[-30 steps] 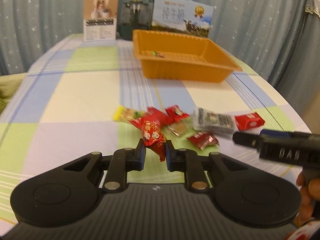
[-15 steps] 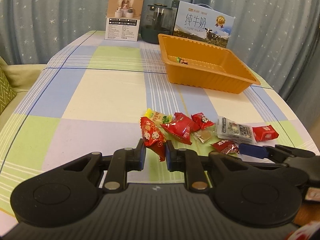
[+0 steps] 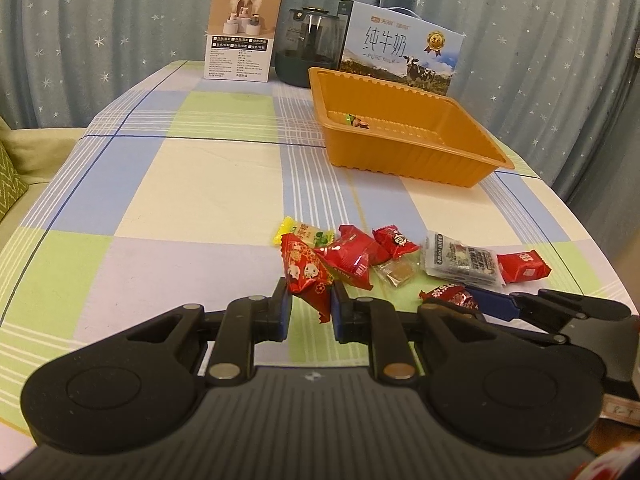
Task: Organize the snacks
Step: 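Carry both held red packets over the orange tray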
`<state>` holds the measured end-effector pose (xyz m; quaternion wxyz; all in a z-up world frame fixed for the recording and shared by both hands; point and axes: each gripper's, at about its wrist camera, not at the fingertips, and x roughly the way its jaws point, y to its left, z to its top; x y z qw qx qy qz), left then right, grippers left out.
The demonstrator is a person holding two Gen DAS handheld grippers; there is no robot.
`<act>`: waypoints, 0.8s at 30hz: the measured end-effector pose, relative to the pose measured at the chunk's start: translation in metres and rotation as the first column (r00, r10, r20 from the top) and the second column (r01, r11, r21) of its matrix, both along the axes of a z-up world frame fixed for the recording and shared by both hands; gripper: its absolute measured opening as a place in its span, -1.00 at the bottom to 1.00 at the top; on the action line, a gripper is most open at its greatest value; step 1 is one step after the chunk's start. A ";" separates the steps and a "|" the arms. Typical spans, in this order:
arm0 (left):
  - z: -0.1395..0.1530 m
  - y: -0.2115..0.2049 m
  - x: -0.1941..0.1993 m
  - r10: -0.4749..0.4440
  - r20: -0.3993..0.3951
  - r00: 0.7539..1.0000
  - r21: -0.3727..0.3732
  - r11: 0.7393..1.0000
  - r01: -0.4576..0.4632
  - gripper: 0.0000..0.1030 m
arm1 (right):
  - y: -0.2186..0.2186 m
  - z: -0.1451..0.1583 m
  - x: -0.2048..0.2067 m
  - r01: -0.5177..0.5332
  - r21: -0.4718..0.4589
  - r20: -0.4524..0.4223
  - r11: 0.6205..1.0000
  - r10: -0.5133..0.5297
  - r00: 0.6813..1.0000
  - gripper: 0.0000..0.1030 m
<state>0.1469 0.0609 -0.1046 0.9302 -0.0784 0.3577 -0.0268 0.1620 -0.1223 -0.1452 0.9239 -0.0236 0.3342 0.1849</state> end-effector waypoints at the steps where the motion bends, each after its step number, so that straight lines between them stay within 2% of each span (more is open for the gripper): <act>1: 0.001 -0.001 0.000 -0.003 0.001 1.000 0.000 1.000 0.003 -0.65 | -0.001 0.002 -0.002 -0.001 0.005 0.002 1.000 0.001 1.000 -0.31; 10: 0.011 -0.018 0.005 -0.067 0.020 0.998 -0.026 0.997 0.067 -0.65 | -0.022 0.031 -0.009 0.041 0.031 0.057 0.999 -0.042 0.997 -0.31; 19: 0.026 -0.036 0.022 -0.122 0.039 0.992 -0.050 0.991 0.124 -0.65 | -0.047 0.058 0.009 0.091 0.076 0.081 0.993 -0.098 0.992 -0.31; 24: 0.042 -0.044 0.039 -0.140 0.073 0.987 -0.038 0.989 0.143 -0.65 | -0.057 0.074 0.022 0.099 0.077 0.107 0.992 -0.107 0.988 -0.31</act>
